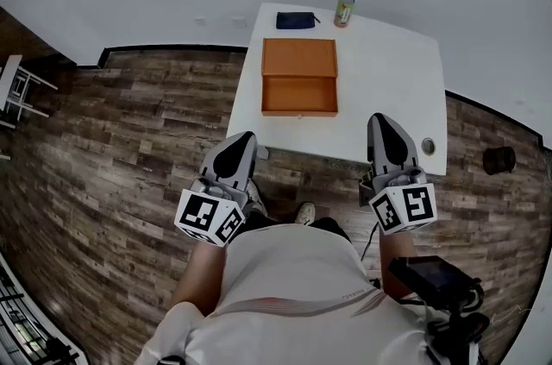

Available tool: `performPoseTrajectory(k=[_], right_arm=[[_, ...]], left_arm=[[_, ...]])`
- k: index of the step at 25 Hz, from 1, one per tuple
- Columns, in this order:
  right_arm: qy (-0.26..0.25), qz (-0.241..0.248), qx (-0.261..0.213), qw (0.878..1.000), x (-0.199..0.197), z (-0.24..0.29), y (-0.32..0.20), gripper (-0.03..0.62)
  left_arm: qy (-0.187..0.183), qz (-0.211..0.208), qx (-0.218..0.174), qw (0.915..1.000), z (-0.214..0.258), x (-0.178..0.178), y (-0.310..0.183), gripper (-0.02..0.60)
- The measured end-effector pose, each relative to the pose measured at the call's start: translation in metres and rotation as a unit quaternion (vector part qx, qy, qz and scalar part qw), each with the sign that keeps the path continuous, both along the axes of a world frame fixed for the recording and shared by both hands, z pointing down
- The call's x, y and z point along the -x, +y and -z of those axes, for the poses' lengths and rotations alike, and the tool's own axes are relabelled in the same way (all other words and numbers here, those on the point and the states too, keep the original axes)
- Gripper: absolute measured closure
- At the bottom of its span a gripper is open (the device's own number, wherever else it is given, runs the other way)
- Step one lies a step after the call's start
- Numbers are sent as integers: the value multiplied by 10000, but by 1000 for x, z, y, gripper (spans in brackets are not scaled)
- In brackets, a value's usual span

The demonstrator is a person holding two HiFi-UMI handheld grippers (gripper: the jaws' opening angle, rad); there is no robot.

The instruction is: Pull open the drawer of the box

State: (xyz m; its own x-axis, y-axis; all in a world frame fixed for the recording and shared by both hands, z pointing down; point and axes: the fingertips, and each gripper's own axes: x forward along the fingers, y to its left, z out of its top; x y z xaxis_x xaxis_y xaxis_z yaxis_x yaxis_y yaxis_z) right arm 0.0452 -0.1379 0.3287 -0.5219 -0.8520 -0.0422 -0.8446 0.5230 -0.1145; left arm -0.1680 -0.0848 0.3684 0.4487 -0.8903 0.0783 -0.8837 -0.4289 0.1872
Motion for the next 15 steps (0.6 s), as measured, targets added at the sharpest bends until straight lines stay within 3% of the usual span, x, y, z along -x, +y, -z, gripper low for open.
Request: performPoseTrajectory(k=[7, 15], right_arm=[[9, 220, -57, 9997, 10, 5, 21, 591], [187, 246, -48, 9995, 42, 11, 29, 590]], left_arm=[[8, -1, -126, 9999, 13, -2, 19, 571], [-7, -55, -218, 9997, 26, 23, 23, 571]])
